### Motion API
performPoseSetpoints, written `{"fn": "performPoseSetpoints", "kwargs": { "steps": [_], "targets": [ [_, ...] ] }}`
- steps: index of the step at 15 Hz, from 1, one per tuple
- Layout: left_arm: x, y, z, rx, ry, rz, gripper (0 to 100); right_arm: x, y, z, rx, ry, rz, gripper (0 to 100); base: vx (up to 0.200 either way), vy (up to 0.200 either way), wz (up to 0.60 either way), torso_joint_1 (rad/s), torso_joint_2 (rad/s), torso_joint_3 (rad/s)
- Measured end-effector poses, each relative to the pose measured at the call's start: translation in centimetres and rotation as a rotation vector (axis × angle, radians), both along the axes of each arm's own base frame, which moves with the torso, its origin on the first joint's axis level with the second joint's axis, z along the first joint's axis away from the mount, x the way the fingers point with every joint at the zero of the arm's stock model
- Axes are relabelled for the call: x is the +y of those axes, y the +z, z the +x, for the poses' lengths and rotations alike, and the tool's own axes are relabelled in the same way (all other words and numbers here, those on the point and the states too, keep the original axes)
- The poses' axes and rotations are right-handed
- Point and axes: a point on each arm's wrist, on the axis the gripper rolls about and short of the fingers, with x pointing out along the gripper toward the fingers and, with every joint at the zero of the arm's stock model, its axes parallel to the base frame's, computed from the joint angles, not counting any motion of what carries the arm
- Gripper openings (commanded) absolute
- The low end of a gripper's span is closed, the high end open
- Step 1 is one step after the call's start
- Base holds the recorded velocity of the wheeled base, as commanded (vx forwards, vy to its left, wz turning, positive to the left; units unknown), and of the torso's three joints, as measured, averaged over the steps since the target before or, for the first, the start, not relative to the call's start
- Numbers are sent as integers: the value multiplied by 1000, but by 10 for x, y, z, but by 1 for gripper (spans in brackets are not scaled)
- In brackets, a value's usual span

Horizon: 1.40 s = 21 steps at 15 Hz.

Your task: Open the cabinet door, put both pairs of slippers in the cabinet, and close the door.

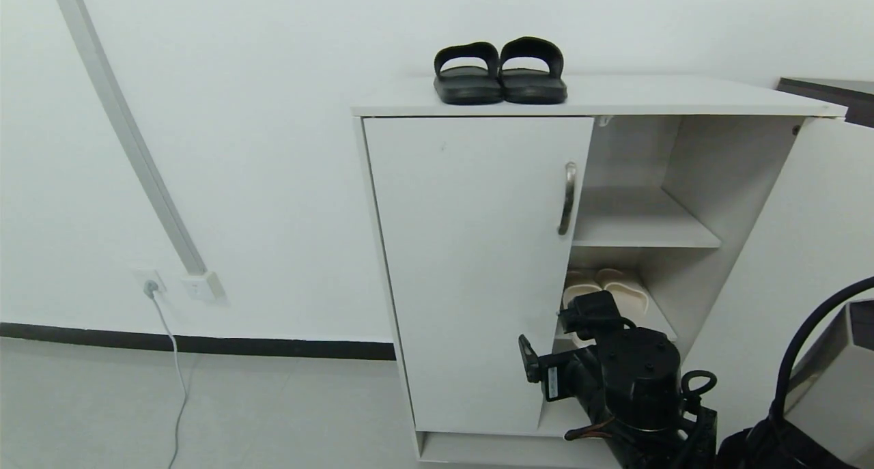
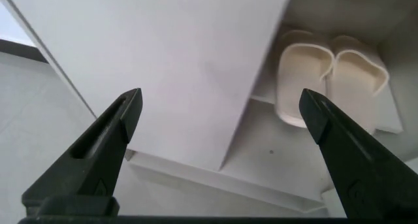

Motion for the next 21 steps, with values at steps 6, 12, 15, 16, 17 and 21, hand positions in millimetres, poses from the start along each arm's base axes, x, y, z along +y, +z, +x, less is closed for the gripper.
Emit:
{"fn": "performPoseSetpoints", "kwargs": {
  "steps": [6, 12, 15, 16, 17, 21],
  "targets": [
    [0, 0, 0, 1, 0, 0, 0, -1, -2, 1, 4, -2, -5, 100, 0, 0, 0, 0, 0, 0],
    [0, 0, 0, 1, 0, -1, 0, 0, -3, 0, 5, 3, -5, 100, 0, 0, 0, 0, 0, 0],
    [0, 0, 0, 1, 0, -1, 0, -1, -3, 0, 6, 1, -7, 100, 0, 0, 0, 0, 0, 0],
    [0, 0, 0, 2, 0, -1, 0, 0, -3, 0, 6, 2, -7, 100, 0, 0, 0, 0, 0, 0],
    [0, 0, 0, 1, 0, -1, 0, 0, -3, 0, 7, 2, -7, 100, 0, 0, 0, 0, 0, 0],
    [0, 0, 0, 2, 0, -1, 0, -1, -4, -1, 5, 5, -26, 100, 0, 0, 0, 21, -164, -167]
  ]
}}
